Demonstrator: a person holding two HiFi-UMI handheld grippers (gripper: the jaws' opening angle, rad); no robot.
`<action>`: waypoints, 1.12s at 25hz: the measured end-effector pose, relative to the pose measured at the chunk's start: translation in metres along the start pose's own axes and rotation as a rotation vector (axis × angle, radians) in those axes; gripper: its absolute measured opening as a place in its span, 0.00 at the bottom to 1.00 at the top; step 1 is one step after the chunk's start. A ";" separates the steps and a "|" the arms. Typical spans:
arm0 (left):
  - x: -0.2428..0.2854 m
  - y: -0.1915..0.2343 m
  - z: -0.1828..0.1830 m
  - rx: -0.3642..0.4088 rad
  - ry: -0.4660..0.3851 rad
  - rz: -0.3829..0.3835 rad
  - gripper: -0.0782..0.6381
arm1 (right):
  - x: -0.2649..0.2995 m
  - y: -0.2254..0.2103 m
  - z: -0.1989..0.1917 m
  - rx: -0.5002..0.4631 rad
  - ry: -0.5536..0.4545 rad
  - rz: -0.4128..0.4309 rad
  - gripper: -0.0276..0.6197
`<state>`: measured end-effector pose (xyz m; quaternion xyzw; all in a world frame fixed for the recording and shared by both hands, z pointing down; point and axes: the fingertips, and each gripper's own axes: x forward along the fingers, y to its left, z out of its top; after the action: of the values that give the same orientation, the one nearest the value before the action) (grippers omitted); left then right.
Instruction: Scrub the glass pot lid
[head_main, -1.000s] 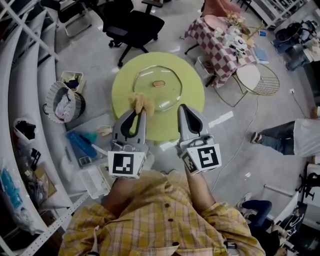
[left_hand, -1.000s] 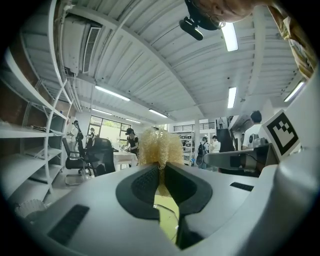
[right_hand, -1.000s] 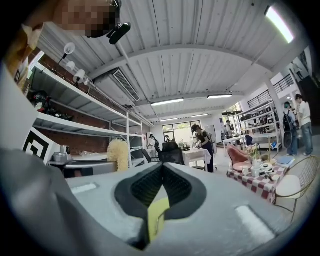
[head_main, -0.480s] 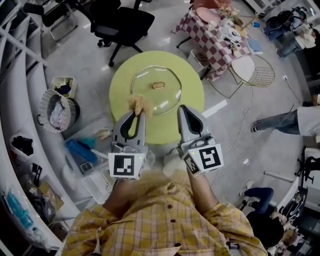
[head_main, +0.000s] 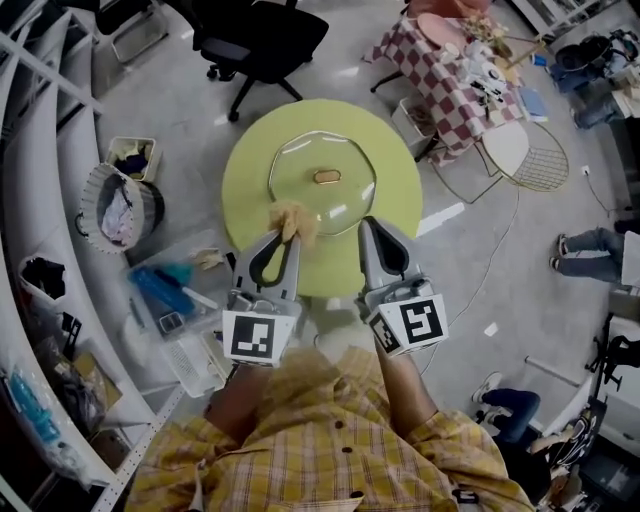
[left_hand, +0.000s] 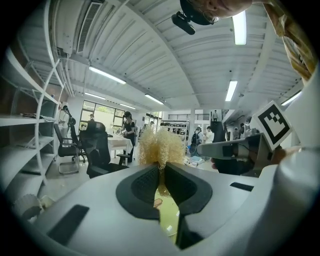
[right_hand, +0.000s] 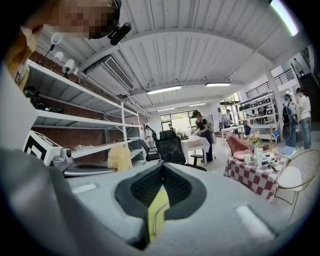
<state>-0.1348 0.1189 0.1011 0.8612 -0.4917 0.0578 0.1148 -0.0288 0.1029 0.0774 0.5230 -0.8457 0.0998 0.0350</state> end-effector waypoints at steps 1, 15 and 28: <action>0.003 0.001 -0.004 -0.002 0.007 0.007 0.16 | 0.004 -0.002 -0.003 0.005 0.001 0.009 0.04; 0.048 0.008 -0.071 0.027 0.140 0.042 0.16 | 0.030 -0.036 -0.073 0.037 0.085 0.050 0.04; 0.068 0.018 -0.119 -0.020 0.187 0.066 0.16 | 0.044 -0.051 -0.128 0.046 0.128 0.052 0.04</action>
<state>-0.1143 0.0842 0.2334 0.8343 -0.5073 0.1370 0.1670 -0.0092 0.0689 0.2159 0.4942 -0.8525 0.1530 0.0743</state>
